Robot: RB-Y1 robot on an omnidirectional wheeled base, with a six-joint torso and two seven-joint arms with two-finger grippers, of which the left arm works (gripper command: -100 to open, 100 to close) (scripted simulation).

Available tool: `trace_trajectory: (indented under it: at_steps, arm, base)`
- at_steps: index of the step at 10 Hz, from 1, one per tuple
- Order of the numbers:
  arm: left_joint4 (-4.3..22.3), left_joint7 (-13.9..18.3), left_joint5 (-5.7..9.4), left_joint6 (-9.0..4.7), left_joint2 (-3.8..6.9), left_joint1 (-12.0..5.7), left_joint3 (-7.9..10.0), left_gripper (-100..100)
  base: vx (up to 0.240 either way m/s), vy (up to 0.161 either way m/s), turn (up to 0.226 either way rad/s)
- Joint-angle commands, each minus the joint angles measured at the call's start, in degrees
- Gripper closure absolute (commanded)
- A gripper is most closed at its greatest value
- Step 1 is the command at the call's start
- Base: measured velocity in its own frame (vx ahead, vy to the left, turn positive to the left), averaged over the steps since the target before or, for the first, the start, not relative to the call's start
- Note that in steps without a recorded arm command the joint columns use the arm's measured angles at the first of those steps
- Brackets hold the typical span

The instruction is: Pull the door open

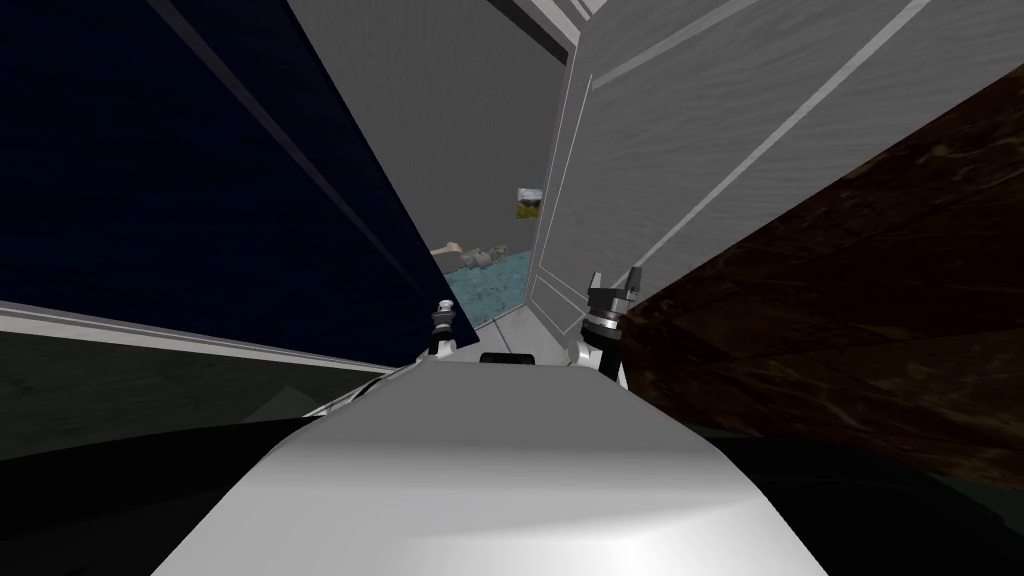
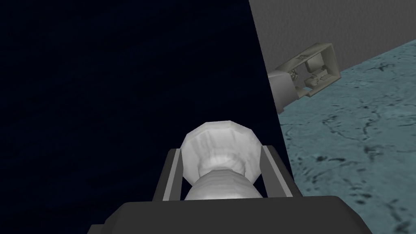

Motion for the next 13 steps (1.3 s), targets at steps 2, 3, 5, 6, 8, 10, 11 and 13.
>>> trace_trajectory:
  at_steps: [2, 3, 5, 6, 8, 10, 11, 13]
  arm:
    - [1.2, 3.9, 1.09, 0.17, -0.16, -0.13, -0.91, 100]
    - [1.2, 4.3, 1.09, 0.17, -0.16, -0.13, -0.91, 100]
    - [1.4, 7.6, 2.05, 0.20, -0.06, -0.38, -1.38, 100]
    - [1.5, 9.0, 2.44, 0.21, -0.02, -0.48, -1.57, 100]
    - [1.6, 11.7, 3.22, 0.24, 0.05, -0.68, -1.96, 100]
    - [1.8, 13.7, 3.76, 0.25, 0.11, -0.82, -2.22, 100]
    - [1.8, 15.1, 4.14, 0.27, 0.15, -0.92, -2.41, 100]
    - [0.8, 15.1, 4.26, -0.24, 0.58, -1.36, -2.12, 100]
  base:
    - [-0.022, 0.016, -0.035]
    - [-0.026, 0.015, -0.024]
    - [-0.026, 0.016, -0.030]
    - [-0.031, 0.026, -0.031]
    - [-0.031, 0.024, -0.036]
    - [-0.024, 0.019, -0.023]
    - [-0.019, 0.021, -0.030]
    - [-0.017, 0.015, -0.008]
